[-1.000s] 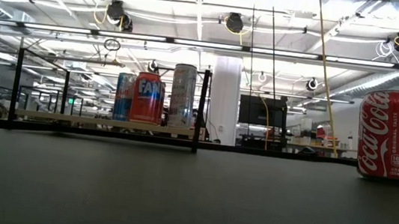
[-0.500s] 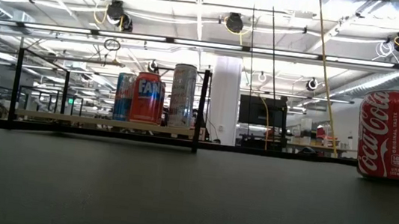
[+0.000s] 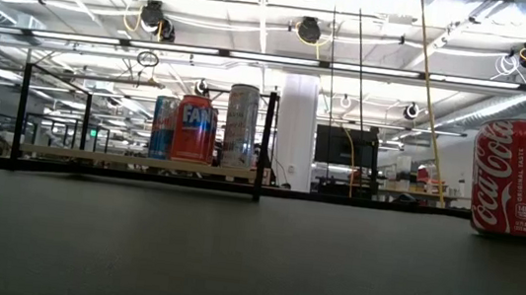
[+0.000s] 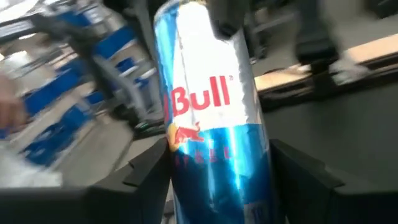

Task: Place canned beverage on shelf
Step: Put the blue soda can aligned with the other blue soda can on the shelf

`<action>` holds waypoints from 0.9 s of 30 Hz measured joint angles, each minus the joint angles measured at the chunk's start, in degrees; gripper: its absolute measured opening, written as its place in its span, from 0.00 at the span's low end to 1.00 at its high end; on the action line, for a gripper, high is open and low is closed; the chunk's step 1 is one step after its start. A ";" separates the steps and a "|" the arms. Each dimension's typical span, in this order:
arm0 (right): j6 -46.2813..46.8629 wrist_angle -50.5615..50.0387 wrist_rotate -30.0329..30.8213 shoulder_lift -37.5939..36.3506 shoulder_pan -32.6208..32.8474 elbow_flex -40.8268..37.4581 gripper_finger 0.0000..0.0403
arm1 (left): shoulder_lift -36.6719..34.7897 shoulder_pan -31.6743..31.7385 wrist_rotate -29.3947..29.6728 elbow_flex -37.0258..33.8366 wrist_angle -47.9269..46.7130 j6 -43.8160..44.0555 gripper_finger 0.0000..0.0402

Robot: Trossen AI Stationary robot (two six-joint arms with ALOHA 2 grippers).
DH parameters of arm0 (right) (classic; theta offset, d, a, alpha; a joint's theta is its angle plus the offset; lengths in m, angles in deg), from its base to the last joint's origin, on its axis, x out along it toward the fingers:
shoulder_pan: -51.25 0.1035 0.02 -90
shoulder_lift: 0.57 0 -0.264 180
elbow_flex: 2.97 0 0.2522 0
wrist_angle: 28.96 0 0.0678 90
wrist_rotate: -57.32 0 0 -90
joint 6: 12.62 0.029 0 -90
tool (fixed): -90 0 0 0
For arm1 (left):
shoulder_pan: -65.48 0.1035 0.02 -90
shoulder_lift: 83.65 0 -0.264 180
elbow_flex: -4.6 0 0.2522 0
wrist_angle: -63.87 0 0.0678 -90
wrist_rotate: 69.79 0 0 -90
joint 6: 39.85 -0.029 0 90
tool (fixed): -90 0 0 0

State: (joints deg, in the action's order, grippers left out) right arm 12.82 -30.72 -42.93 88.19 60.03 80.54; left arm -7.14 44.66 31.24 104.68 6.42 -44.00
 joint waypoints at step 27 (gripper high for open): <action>-16.77 14.57 19.80 -0.17 -1.31 0.01 0.57 | -6.71 4.24 12.03 -2.75 8.91 21.62 0.98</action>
State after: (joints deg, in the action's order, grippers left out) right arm -3.95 -16.15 -23.13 88.02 58.72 80.55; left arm -13.85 48.89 43.27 101.93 15.33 -22.38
